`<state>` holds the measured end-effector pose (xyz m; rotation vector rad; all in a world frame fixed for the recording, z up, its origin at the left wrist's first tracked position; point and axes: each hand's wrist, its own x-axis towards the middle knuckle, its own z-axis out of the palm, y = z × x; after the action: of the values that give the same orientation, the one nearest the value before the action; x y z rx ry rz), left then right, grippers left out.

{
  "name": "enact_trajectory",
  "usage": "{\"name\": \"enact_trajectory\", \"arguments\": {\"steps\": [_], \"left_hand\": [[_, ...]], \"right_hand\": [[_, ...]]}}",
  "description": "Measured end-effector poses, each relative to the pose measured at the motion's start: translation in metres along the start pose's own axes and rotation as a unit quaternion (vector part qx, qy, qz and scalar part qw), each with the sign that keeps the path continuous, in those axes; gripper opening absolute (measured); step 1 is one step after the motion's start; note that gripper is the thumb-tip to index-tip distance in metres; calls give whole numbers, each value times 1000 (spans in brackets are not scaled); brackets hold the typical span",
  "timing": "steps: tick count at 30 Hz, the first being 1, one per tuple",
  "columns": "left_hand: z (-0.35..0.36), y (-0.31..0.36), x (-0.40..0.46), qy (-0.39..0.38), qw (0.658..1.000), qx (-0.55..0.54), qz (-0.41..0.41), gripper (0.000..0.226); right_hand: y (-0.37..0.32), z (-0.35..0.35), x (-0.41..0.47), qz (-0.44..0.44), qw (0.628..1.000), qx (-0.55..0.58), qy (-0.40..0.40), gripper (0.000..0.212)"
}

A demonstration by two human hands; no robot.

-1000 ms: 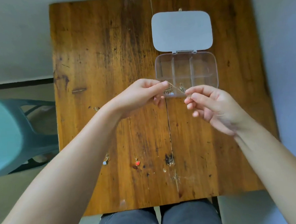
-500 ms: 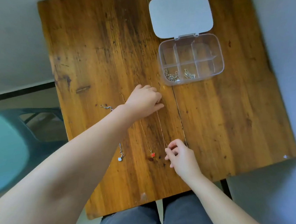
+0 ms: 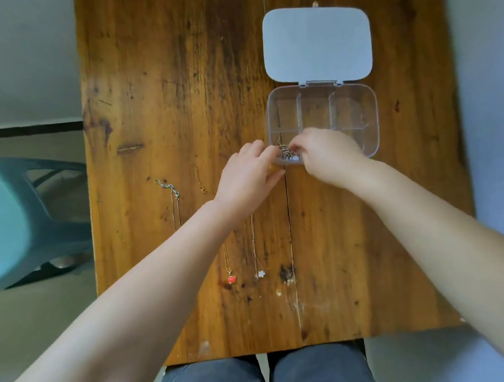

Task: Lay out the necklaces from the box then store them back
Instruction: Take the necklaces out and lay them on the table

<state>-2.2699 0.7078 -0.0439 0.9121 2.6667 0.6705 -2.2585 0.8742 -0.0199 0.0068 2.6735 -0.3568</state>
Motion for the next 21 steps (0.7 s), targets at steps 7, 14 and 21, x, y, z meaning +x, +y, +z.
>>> {"name": "enact_trajectory", "arguments": {"steps": [7, 14, 21], "left_hand": [[3, 10, 4, 45, 996, -39, -59, 12], [5, 20, 5, 43, 995, 36, -88, 25], [-14, 38, 6, -42, 966, -234, -100, 19]], "right_hand": [[6, -2, 14, -84, 989, -90, -86, 30], [16, -19, -2, -89, 985, 142, -49, 17], [27, -33, -70, -27, 778, 626, -29, 15]]}}
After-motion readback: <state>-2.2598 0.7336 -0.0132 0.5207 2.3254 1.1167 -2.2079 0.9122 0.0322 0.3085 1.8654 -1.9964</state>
